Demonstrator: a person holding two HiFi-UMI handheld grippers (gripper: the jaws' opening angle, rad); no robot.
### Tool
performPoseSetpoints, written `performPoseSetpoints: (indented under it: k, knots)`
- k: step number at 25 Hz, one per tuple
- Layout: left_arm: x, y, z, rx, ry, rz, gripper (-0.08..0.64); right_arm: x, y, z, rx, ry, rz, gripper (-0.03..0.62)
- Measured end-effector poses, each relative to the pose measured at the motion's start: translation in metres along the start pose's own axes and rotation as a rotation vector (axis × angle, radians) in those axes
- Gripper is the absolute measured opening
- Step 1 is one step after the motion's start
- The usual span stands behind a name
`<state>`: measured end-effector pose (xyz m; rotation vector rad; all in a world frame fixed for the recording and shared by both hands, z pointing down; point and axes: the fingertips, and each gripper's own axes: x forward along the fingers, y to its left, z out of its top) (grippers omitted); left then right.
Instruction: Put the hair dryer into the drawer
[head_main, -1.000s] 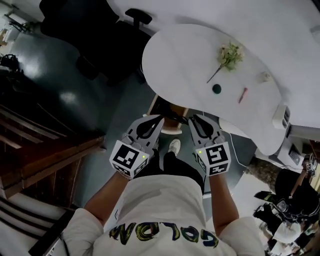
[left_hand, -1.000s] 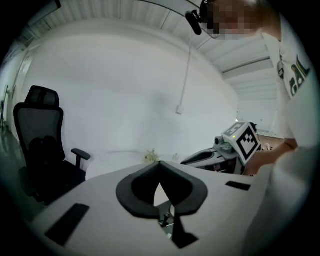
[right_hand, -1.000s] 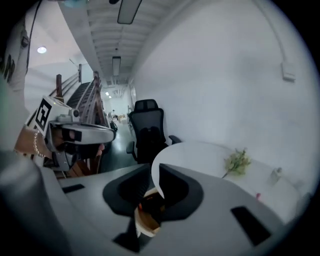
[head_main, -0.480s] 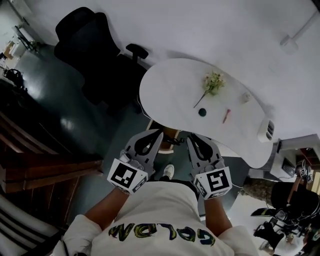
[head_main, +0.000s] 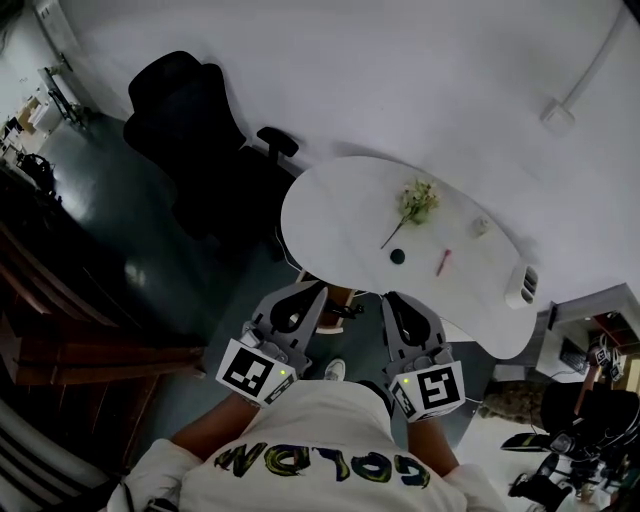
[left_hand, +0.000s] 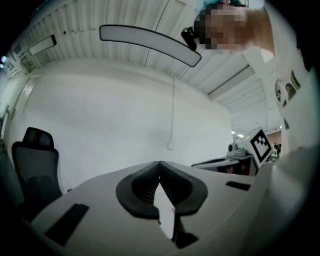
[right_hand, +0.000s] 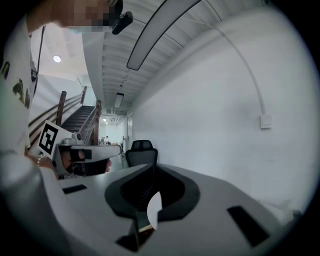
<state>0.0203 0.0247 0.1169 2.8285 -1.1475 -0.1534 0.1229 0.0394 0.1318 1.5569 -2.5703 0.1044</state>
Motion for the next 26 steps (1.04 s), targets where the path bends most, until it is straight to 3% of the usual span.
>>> performPoseSetpoints:
  k: [26]
  knots:
    - [0.007, 0.016, 0.007, -0.013, -0.020, -0.009, 0.012, 0.013, -0.002, 0.014, -0.009, -0.040, -0.017, 0.018]
